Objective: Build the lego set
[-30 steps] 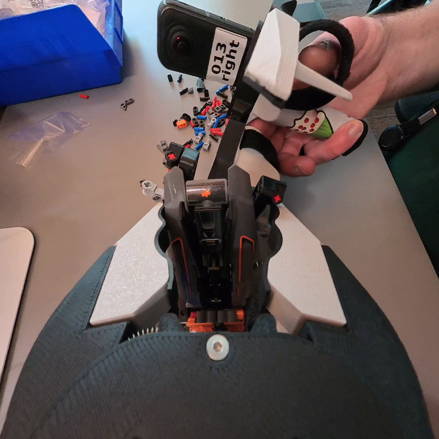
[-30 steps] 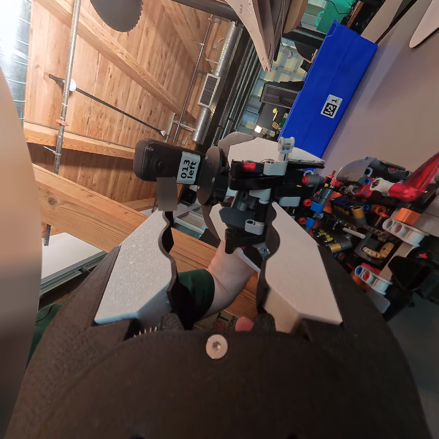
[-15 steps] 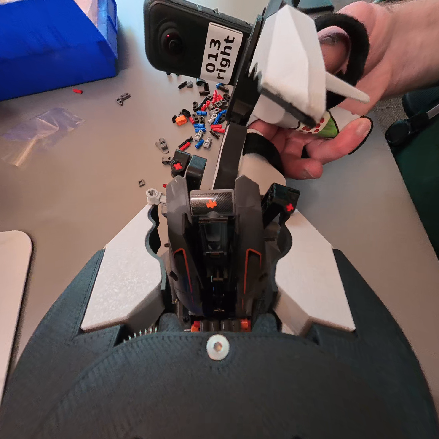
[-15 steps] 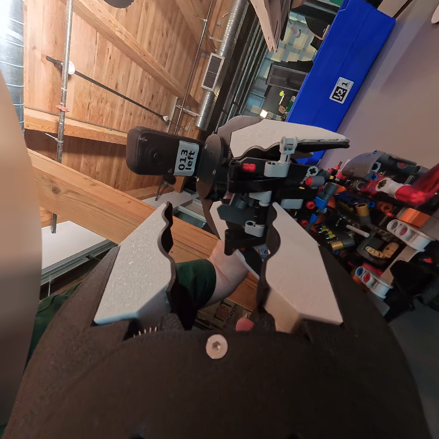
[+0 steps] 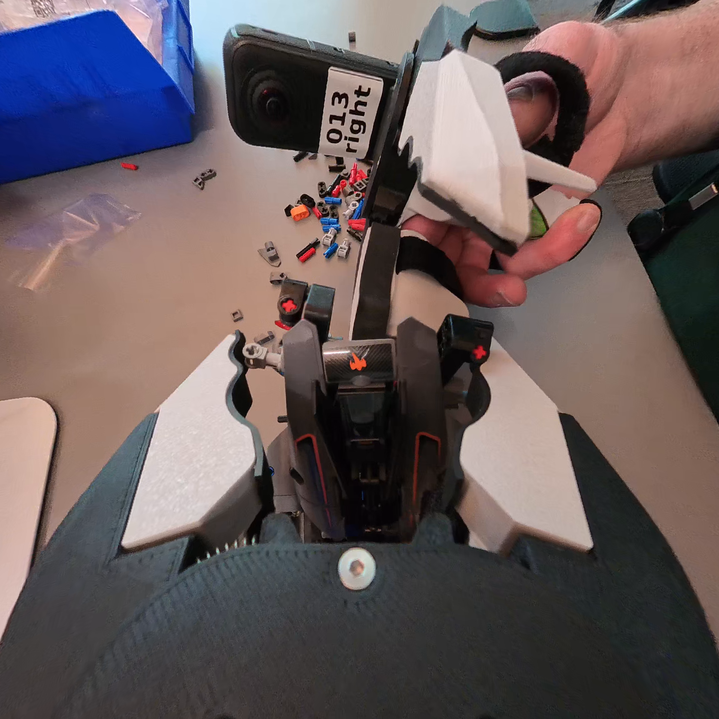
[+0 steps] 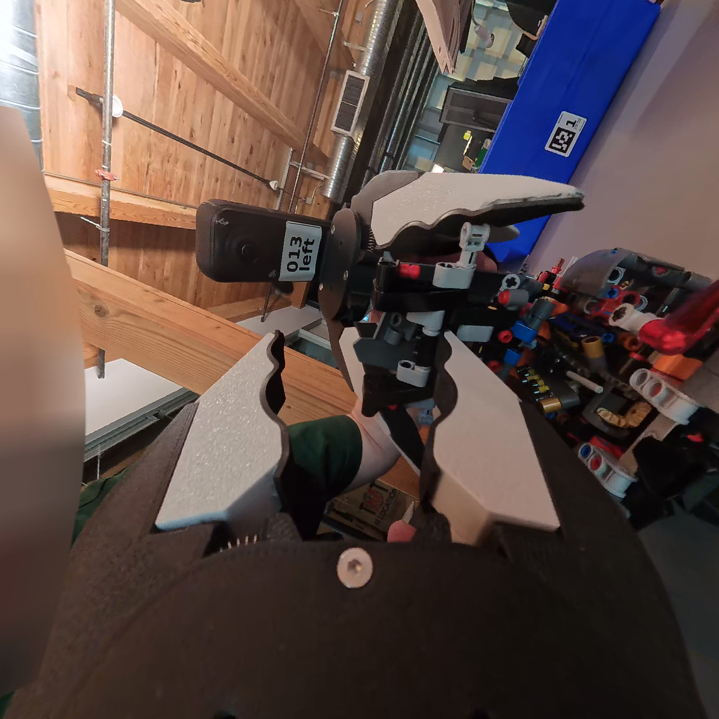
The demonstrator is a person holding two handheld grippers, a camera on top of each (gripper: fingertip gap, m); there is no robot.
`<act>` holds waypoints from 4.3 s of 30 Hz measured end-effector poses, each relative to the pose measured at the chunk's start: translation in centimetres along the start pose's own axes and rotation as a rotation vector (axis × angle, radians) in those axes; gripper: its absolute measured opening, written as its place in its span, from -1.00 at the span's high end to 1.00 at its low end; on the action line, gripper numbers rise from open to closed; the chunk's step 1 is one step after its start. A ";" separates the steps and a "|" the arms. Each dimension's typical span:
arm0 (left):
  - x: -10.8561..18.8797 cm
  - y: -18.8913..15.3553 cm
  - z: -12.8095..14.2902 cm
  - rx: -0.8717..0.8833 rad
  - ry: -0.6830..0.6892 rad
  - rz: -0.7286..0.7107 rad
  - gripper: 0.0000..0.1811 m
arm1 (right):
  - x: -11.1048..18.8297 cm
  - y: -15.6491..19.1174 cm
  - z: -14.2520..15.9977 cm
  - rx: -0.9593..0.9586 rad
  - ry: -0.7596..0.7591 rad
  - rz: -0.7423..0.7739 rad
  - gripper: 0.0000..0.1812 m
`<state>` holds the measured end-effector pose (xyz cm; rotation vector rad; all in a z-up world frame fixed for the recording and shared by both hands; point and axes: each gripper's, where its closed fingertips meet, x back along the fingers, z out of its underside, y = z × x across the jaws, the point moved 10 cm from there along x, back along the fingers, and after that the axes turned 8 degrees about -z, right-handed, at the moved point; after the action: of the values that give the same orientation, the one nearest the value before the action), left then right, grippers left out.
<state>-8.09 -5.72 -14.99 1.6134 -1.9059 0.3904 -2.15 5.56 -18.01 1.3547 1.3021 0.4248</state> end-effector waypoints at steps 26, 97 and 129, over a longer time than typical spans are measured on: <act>0.4 0.7 0.1 0.157 0.022 0.041 -0.19 | 2.0 0.3 0.1 0.028 -0.062 -0.027 0.16; 1.1 0.2 -0.2 0.222 0.138 0.030 -0.19 | 0.6 0.5 1.6 0.152 -0.087 -0.088 0.03; 6.6 -3.6 -0.5 0.223 -0.037 -0.327 -0.01 | 0.0 0.3 1.5 0.117 -0.120 -0.104 0.03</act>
<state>-5.02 -11.36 -11.10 2.0512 -1.6289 0.4483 -0.78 4.98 -18.19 1.3808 1.3072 0.1955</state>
